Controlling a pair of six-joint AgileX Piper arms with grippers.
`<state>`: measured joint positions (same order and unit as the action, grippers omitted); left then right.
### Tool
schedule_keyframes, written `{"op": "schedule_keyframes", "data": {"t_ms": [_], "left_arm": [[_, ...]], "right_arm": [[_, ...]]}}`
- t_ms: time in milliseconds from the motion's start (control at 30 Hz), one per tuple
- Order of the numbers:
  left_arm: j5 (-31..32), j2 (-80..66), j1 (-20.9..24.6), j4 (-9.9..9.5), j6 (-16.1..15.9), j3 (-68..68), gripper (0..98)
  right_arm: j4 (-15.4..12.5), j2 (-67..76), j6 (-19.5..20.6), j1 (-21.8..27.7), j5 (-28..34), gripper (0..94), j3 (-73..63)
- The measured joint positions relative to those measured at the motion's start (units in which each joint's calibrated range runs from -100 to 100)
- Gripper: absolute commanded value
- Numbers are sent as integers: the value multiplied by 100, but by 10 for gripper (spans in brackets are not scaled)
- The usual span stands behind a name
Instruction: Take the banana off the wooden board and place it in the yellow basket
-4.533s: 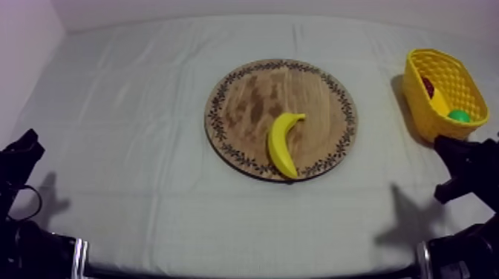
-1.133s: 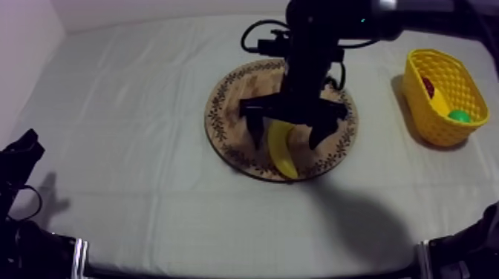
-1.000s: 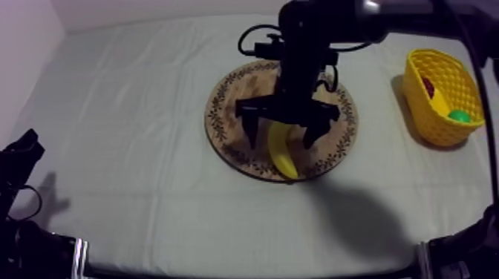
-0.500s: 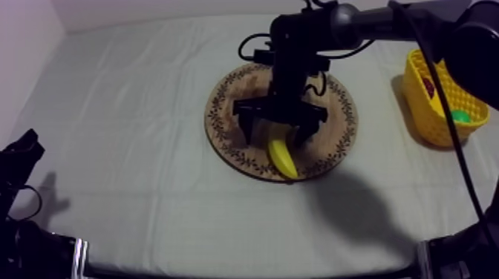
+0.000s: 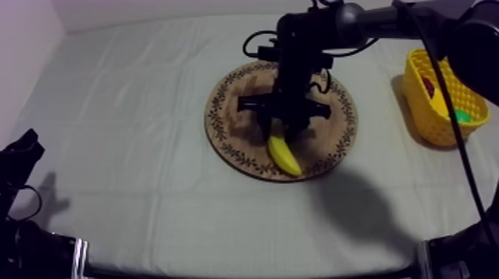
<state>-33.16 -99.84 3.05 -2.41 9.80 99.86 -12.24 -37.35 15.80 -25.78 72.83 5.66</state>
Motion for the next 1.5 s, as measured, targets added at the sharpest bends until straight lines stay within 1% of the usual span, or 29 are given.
{"op": "schedule_keyframes", "data": {"t_ms": [167, 267, 400, 567, 900, 1233, 1500], "left_arm": [[0, 0, 0, 0, 0, 0, 1], [0, 0, 0, 0, 0, 0, 1], [0, 0, 0, 0, 0, 0, 1], [0, 0, 0, 0, 0, 0, 1], [0, 0, 0, 0, 0, 0, 1], [0, 0, 0, 0, 0, 0, 1], [0, 0, 0, 0, 0, 0, 1]], "right_arm": [[6, 87, -33, 3, -65, 219, 130], [6, 168, -42, 3, -88, 221, 189], [100, 393, -34, 3, -77, 224, 270], [222, 873, -17, 17, 109, 229, 294], [420, 2159, -24, 48, 925, 247, 76], [576, 3219, -185, 147, 1846, 270, -737], [706, 3586, -378, 312, 2181, 272, -1042]]}}
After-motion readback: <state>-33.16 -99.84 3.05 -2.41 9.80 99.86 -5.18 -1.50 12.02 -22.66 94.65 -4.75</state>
